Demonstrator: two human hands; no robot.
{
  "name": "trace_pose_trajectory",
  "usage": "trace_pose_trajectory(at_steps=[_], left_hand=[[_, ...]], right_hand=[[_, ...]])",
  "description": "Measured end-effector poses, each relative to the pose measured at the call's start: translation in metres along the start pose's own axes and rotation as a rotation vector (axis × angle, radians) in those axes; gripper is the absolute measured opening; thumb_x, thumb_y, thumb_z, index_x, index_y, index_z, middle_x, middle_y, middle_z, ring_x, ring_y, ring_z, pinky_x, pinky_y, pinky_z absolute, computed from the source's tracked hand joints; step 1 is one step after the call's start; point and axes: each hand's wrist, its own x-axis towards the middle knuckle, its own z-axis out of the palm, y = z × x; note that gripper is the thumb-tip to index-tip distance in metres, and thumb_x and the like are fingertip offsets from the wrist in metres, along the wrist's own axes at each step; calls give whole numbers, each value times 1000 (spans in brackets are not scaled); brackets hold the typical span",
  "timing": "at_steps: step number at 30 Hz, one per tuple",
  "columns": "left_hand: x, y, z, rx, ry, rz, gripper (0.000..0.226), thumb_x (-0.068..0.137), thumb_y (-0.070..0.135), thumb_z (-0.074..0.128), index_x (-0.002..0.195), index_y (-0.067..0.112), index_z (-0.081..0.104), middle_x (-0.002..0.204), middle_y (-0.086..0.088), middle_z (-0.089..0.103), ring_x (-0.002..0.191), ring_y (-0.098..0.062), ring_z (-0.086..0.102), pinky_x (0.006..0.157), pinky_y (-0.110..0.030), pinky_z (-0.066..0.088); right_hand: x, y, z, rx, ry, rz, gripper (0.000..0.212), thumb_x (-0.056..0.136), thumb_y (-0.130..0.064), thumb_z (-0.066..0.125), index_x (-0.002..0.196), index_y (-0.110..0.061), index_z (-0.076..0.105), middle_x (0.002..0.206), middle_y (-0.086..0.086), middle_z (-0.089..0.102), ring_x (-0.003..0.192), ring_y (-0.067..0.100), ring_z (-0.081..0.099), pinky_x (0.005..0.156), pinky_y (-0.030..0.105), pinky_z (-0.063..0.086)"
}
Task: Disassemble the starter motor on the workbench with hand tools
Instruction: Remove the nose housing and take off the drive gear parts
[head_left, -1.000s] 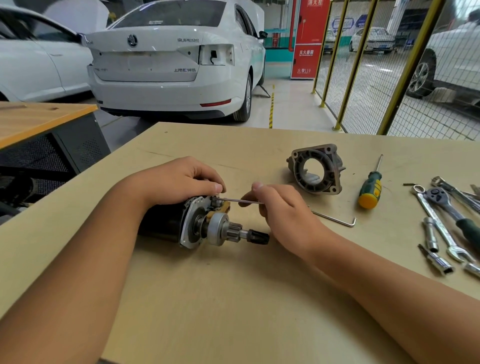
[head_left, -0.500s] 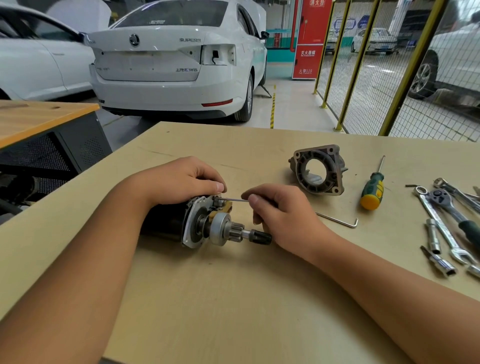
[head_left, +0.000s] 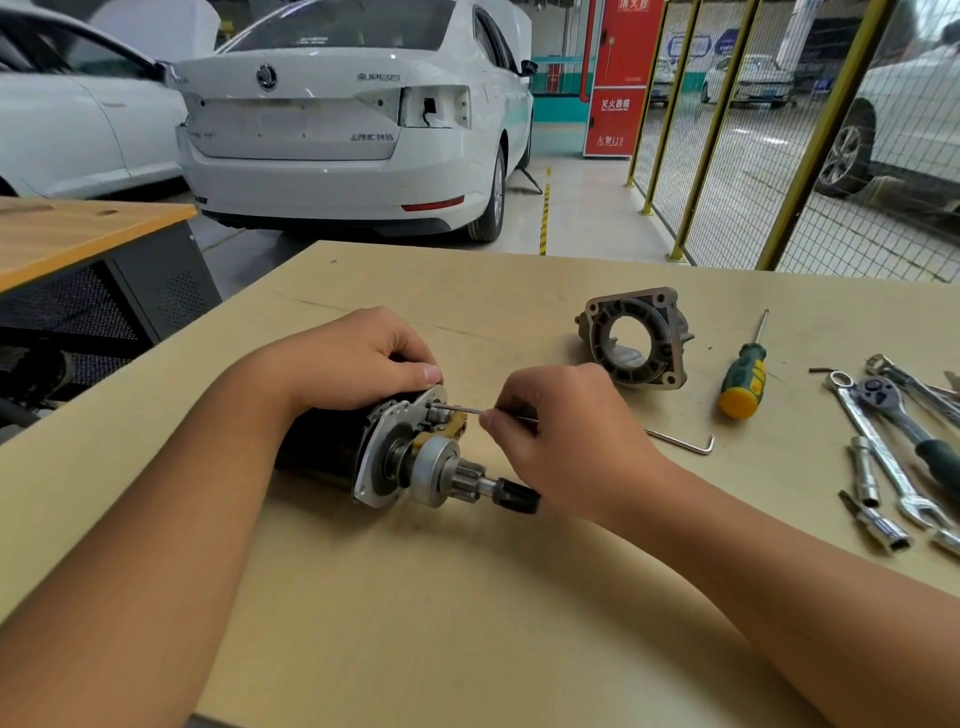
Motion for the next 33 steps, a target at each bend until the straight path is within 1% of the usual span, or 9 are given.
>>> trace_pose_trajectory(at_steps=[3,6,10,13,19,22,27,31,33], left_hand=[[1,0,0,-33,3,9,20,103,21,63,103,27,82,97,17,78,96,-2,72,94,-37,56],[0,3,1,-82,-34,51,19,102,19,65,103,29,81,99,15,78,97,-2,71,87,-23,54],[-2,5,1,-118,-82,110,15,97,13,71,99,21,83,97,3,80,96,-13,74,89,-26,57],[-2,7,1,-156,-63,161,14,91,5,77,93,18,84,103,1,79,101,-15,73,92,-29,57],[0,11,1,-136,-142,191,16,89,1,77,89,16,82,104,2,77,101,-13,72,90,-29,56],[0,12,0,-117,-188,200,18,93,-2,72,90,14,79,107,0,76,102,-18,71,88,-28,55],[-1,15,0,-125,-213,180,29,96,0,68,85,26,76,110,-3,76,105,-26,70,91,-33,57],[-1,15,1,-146,-209,157,37,96,4,69,81,36,78,109,-6,76,101,-23,71,86,-26,57],[-1,14,1,-147,-203,150,32,95,2,70,82,30,78,109,-3,77,101,-20,71,85,-25,56]], right_hand=[[0,-3,-2,-14,27,-61,17,95,-31,65,85,-18,70,71,-4,66,67,20,60,62,39,53],[0,-1,-5,-110,8,-184,20,99,-32,59,91,-15,67,73,1,66,67,26,59,61,41,51],[0,3,-9,-314,15,-392,26,104,-32,49,93,-12,61,69,2,59,54,32,51,50,40,48],[0,3,-11,-406,76,-435,19,101,-27,57,89,-13,61,65,0,58,46,32,46,43,38,47],[0,4,-9,-244,25,-346,18,101,-34,55,93,-18,62,69,-1,59,59,30,52,51,39,47],[10,4,-18,-73,-146,-213,23,97,-41,59,94,-21,70,75,-1,68,68,21,59,63,42,52],[22,20,-50,204,-529,-70,14,92,-27,70,104,-21,73,78,-4,74,58,12,67,54,26,56],[24,31,-55,150,-506,-132,18,96,-17,66,112,-16,74,82,-9,75,56,11,68,54,23,54],[24,31,-51,113,-453,-156,18,97,-16,65,111,-17,76,81,-10,74,52,10,66,51,23,54]])
